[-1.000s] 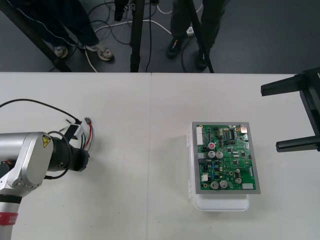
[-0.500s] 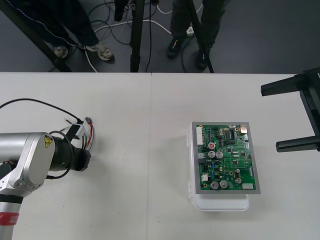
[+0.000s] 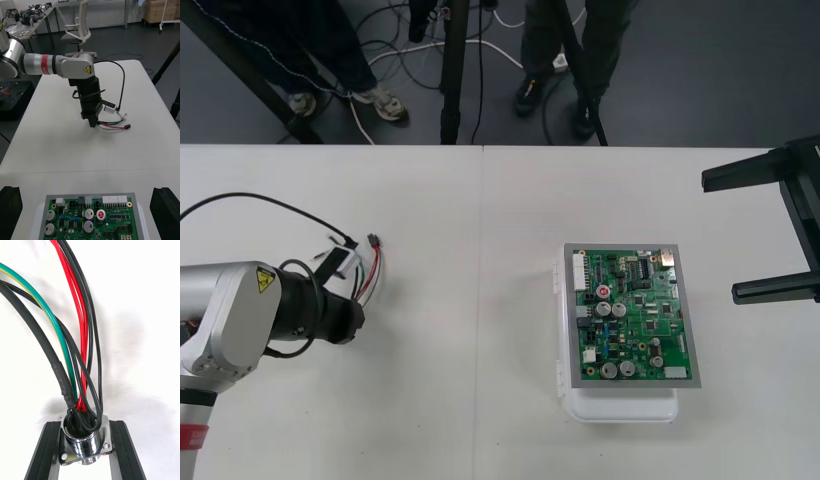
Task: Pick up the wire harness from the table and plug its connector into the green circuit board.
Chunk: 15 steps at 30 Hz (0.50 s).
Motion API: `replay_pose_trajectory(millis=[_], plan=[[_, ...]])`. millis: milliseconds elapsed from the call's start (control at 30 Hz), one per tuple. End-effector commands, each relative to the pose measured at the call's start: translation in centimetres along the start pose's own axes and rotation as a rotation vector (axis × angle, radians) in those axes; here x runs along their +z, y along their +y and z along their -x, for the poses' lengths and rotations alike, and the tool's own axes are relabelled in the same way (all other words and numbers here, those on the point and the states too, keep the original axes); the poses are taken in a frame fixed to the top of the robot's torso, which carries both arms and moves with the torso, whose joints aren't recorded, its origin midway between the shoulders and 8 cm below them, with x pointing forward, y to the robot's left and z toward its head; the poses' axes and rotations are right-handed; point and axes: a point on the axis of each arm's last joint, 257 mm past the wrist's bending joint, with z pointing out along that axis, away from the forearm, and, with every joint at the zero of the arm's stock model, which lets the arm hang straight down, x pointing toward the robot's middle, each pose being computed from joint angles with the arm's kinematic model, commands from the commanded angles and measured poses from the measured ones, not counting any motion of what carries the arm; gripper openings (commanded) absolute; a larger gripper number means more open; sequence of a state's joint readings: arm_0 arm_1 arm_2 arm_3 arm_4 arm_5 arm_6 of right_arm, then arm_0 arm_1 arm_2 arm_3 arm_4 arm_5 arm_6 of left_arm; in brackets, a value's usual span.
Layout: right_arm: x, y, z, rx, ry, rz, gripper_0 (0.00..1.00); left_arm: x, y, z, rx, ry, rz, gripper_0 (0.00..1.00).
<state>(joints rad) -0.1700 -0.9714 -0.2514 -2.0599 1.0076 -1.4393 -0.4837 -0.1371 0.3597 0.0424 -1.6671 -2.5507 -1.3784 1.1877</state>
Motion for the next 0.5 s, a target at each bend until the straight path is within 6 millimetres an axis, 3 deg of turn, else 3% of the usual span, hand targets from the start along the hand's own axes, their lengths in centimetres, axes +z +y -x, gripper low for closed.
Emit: replay_pose_trajectory(millis=[33,300,500], plan=[[-0.8,0.0,0.2,-0.004,0.042,-0.011,1.0,-3.2,1.3,2.9,0.086,-0.068,-0.007,0.0],[-0.8,0.0,0.2,-0.004,0.042,-0.011,1.0,-8.3,-1.1,4.1,0.166,-0.098,-0.127,0.0],[-0.8,0.0,0.2,-0.004,0.042,-0.011,1.0,-11.4,-5.1,4.2,0.228,-0.114,-0.293,0.0]])
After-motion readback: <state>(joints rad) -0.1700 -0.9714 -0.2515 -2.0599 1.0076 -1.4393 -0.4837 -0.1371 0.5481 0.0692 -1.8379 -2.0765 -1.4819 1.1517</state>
